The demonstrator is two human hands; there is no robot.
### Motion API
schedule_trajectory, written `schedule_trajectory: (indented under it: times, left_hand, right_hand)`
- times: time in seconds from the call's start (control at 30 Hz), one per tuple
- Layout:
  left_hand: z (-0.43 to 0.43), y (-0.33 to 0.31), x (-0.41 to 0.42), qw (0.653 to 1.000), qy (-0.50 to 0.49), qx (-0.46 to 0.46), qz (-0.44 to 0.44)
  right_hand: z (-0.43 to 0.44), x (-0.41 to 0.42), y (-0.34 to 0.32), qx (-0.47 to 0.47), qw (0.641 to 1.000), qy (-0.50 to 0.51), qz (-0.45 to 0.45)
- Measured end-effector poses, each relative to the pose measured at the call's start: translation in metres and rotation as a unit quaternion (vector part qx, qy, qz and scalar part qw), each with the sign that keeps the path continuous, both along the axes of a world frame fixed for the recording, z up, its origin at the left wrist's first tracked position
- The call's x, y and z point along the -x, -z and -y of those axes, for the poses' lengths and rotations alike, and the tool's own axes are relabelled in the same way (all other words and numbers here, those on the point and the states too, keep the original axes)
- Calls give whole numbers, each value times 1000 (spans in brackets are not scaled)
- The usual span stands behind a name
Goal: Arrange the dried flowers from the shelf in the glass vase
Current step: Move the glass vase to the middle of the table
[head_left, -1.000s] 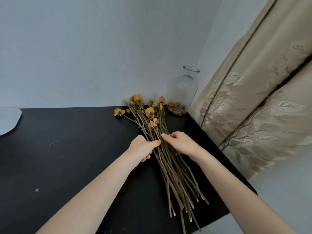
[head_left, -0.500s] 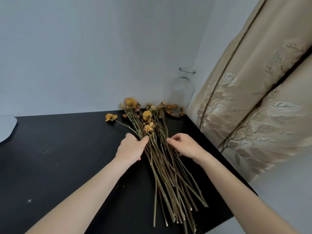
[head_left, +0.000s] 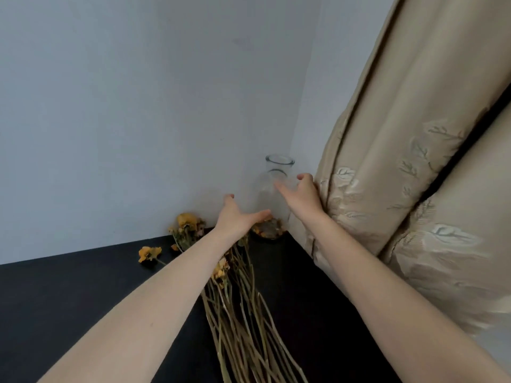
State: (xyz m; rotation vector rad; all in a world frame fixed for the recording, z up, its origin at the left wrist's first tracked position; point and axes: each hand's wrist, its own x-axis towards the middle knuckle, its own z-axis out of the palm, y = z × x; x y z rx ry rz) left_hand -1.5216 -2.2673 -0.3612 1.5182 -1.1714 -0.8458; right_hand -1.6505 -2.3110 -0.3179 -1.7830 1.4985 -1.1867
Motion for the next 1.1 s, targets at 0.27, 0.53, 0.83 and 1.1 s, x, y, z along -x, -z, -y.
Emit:
schedule_trajectory:
  times: [0.27,0.53,0.83,1.1]
  left_hand:
    - [88,23,17,999,44,-7,-30]
    - [101,29,14,999,32,26,27]
    - [57,-28,1,985,-5,144,92]
    - [-75,-71,-35,977,-69,145,143]
  right_hand:
    - [66,-11,1,-36,999,10,22]
    - [92,-24,14,-6,996,25,88]
    - [31,-29,-49,108,988,-18,109]
    - [-80,-65,-89,106,981,-106,119]
